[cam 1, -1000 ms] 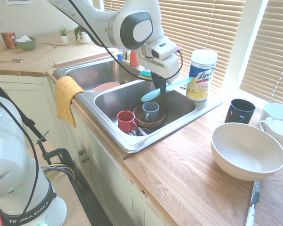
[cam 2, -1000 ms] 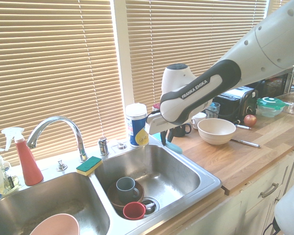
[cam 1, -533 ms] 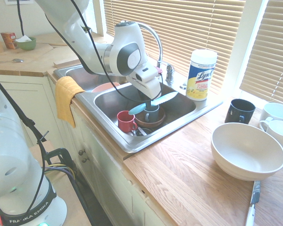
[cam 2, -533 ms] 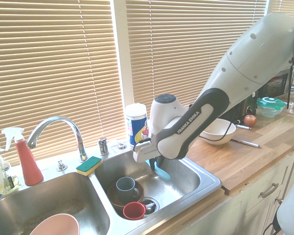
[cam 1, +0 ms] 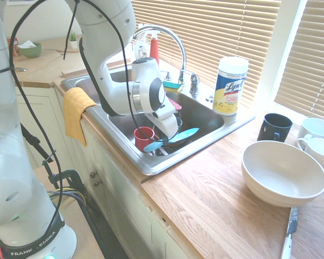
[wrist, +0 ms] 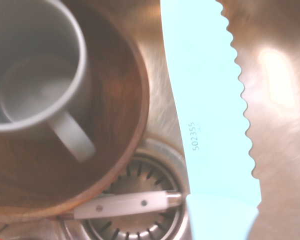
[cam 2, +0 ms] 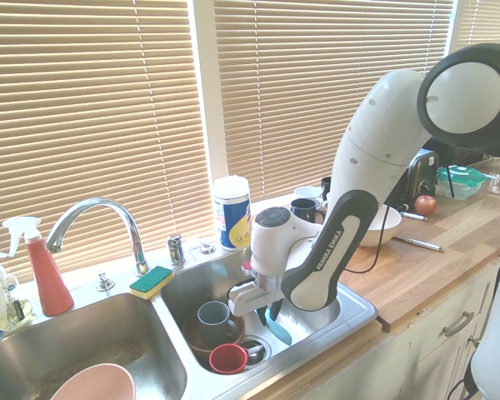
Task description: Put the knife into the sink
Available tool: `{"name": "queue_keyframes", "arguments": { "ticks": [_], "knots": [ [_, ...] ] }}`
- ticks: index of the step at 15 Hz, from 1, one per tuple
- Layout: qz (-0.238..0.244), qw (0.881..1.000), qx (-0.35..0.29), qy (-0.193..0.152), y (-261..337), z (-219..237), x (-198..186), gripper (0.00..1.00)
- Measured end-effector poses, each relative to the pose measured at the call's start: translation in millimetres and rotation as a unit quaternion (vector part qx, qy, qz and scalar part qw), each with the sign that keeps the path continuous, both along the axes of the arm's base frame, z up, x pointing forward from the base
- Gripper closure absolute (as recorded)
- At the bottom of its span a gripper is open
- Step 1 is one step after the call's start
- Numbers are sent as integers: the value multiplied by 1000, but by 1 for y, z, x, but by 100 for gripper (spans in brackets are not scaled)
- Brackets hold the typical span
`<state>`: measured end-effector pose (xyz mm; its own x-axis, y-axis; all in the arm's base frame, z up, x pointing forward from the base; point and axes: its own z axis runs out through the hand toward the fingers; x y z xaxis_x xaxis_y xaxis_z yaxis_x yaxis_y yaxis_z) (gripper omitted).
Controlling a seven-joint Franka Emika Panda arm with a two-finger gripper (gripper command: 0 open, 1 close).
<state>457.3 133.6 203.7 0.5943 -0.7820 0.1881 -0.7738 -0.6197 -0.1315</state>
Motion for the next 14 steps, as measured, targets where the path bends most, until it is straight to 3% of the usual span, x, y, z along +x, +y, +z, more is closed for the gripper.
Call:
{"name": "queue_keyframes", "arguments": {
  "ticks": [7, 8, 14],
  "knots": [
    [4, 1000, 5, 18, 2, -57, -3, 100],
    [3, 1000, 2, 25, 0, -64, -5, 0],
    [3, 1000, 6, 27, -2, -77, -8, 0]
  ]
}}
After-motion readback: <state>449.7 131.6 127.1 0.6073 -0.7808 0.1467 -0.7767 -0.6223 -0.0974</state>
